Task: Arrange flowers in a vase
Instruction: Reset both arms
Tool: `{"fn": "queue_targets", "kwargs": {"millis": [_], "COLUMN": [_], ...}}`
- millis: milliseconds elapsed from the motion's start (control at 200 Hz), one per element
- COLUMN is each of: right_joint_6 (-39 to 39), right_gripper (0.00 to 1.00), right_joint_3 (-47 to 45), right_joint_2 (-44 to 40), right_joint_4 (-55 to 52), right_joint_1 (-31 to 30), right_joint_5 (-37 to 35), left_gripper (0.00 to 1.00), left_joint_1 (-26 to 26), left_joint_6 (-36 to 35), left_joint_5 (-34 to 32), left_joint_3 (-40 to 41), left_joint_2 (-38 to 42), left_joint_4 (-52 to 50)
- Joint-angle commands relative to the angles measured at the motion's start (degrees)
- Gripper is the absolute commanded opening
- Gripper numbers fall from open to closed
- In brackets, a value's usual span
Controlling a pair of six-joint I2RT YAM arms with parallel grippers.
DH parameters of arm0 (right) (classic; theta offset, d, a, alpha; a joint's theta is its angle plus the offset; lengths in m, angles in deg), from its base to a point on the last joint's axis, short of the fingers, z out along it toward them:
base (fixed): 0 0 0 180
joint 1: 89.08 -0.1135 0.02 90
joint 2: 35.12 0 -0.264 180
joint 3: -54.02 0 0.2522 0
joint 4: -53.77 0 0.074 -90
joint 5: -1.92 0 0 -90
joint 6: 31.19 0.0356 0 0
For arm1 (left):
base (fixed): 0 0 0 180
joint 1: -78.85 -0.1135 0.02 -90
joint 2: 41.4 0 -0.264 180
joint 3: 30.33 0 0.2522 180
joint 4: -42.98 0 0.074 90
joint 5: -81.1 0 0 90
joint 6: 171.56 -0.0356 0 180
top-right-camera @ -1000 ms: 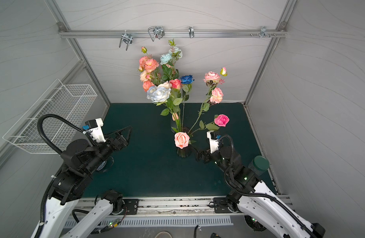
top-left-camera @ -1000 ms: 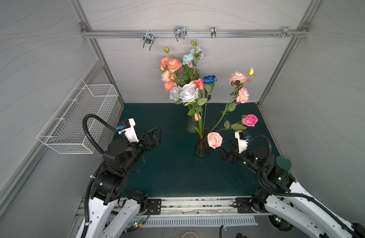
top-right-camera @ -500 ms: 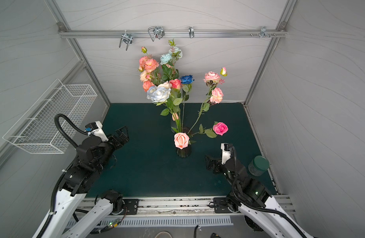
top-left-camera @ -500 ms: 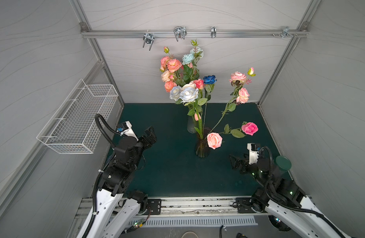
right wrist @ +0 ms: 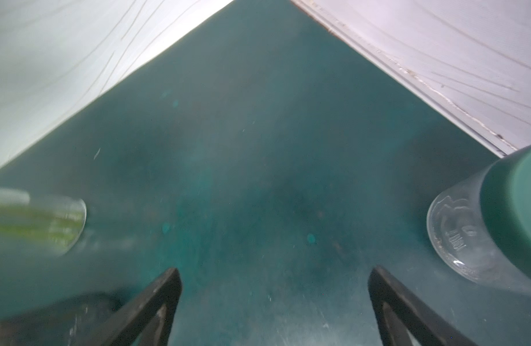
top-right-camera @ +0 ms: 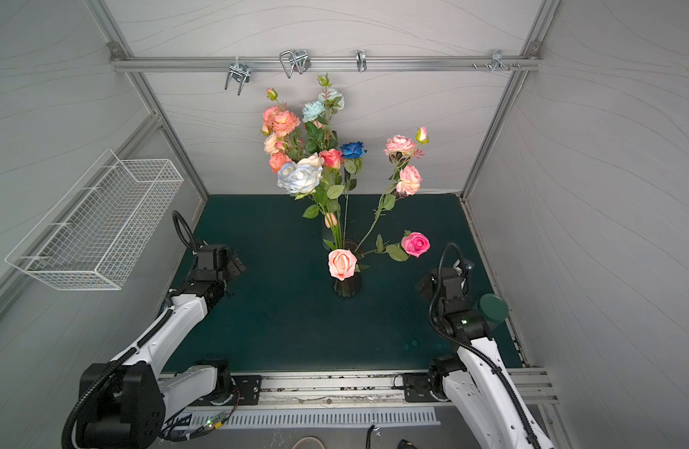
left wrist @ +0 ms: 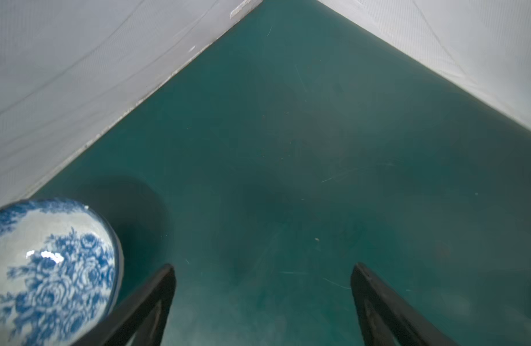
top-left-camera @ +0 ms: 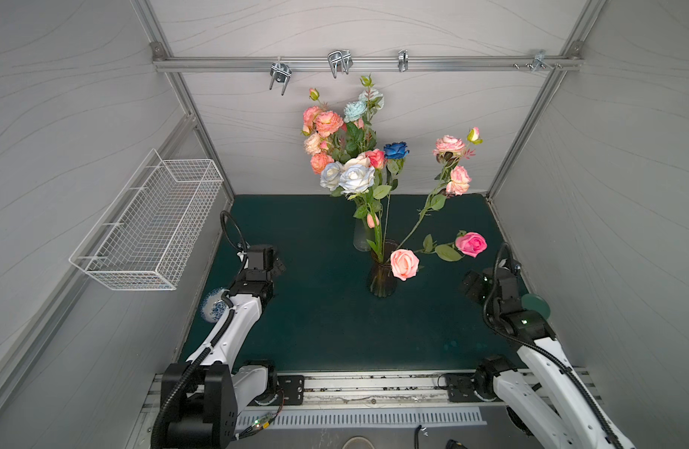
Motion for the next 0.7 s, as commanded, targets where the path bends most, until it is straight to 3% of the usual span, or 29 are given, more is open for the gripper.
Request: {"fn": "queue_targets", "kwargs": {"millis": [0,90,295,395,490,550,580,610,655,695], "right_joint_6": [1.13,-0.81,-8.96,-17.04,-24.59,-24.90,-25.56,-26.44,-27.96,-31.15], "right_gripper": [0.99,0.99,0.99,0.99,0.99,0.99,0.99,0.99,0.99,0.99], "right_joint_3": [3.55,4.56,4.78,1.76,-3.35,-3.28,-3.03,-3.19,-4.34,-6.04], "right_joint_2": [4.40,7.33,7.53,8.72,12.14,14.91,15.99,16.76,17.39,18.17], "right_joint_4": [5.83,8.96,19.78,32.52,48.65,50.35,49.91,49.70,51.06,53.46], "right_joint_1": [1.11,1.06,1.42,1.85,4.02,8.05,10.59,12.31,13.29,13.36], "right_joint_5": [0.21,-1.17,-0.21,-1.93,0.71,4.42,8.87,11.23,11.46,12.24], "left_gripper": [0.92,0.86,0.87,0.87,0.79,0.78,0.80,0.98,1.00,1.00], "left_joint_1": [-0.25,-0.18,-0.19,-0.36,-0.34,-0.34,-0.42,-0.43,-0.44,-0.43], "left_joint_6": [-8.43,-12.98,-16.39,-16.77,-19.24,-20.23,-21.24,-20.60,-19.37,-20.28], "left_joint_5": [-3.93,-0.94,-1.32,-1.55,4.29,6.83,6.69,6.70,5.76,5.73], "left_joint_3": [3.77,4.39,6.63,6.88,8.52,11.22,12.63,11.47,8.19,9.77], "left_joint_2": [-1.13,-5.72,-14.77,-19.76,-21.99,-24.37,-26.11,-25.27,-24.17,-25.43], "left_joint_4": [21.12,24.54,39.28,44.24,50.17,56.90,63.42,59.58,50.40,55.80]}}
